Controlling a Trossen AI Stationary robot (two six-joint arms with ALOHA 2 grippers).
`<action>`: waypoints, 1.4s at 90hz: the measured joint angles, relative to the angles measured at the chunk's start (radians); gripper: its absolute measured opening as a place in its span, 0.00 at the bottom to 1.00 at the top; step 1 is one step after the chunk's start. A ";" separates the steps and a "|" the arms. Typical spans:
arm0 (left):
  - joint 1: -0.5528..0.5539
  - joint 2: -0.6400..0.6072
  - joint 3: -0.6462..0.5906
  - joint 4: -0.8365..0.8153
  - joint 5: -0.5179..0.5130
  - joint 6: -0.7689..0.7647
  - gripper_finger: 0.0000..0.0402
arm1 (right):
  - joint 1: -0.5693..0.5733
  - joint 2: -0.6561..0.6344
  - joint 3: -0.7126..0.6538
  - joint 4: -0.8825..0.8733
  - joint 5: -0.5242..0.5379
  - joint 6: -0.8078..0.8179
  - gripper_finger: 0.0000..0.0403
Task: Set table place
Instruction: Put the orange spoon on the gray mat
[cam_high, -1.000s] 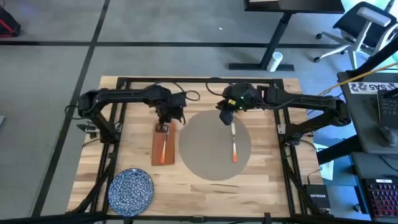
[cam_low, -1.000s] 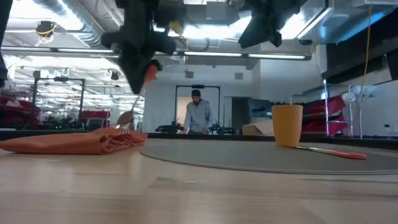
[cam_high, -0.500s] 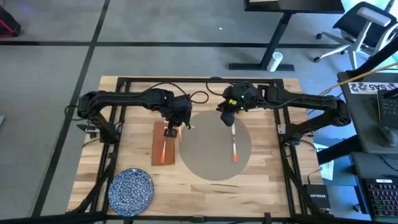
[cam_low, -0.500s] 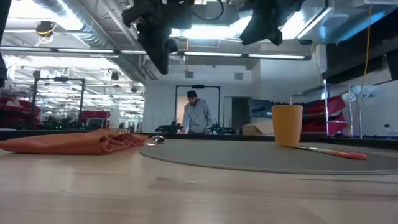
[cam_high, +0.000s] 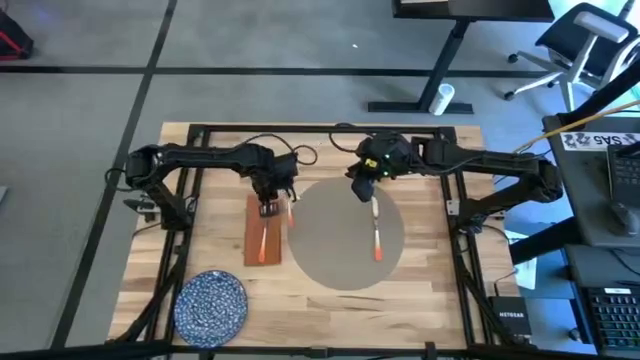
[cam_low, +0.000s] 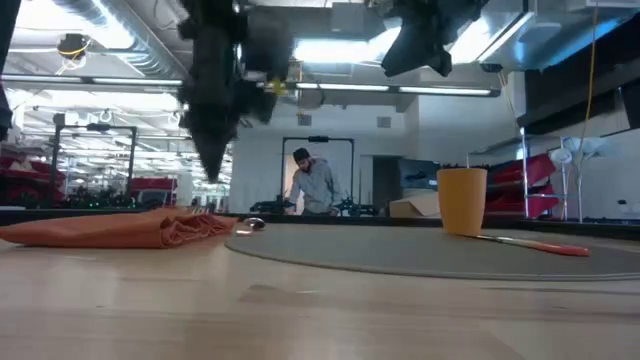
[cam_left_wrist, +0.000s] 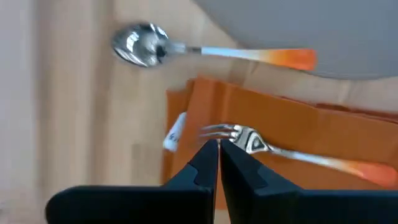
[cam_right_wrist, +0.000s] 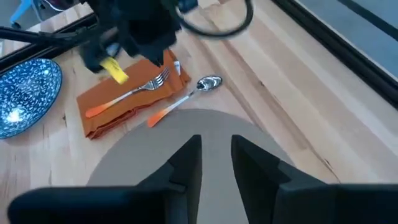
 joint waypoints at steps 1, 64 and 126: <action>0.002 0.000 -0.010 0.014 -0.003 -0.006 0.00 | 0.000 0.000 0.000 0.000 0.000 0.000 0.18; 0.035 0.152 -0.055 0.325 0.095 -0.188 0.00 | 0.000 0.000 0.000 0.036 0.000 -0.001 0.18; 0.047 0.139 0.192 0.094 0.097 -0.247 0.00 | 0.000 0.000 -0.001 0.026 -0.001 0.021 0.18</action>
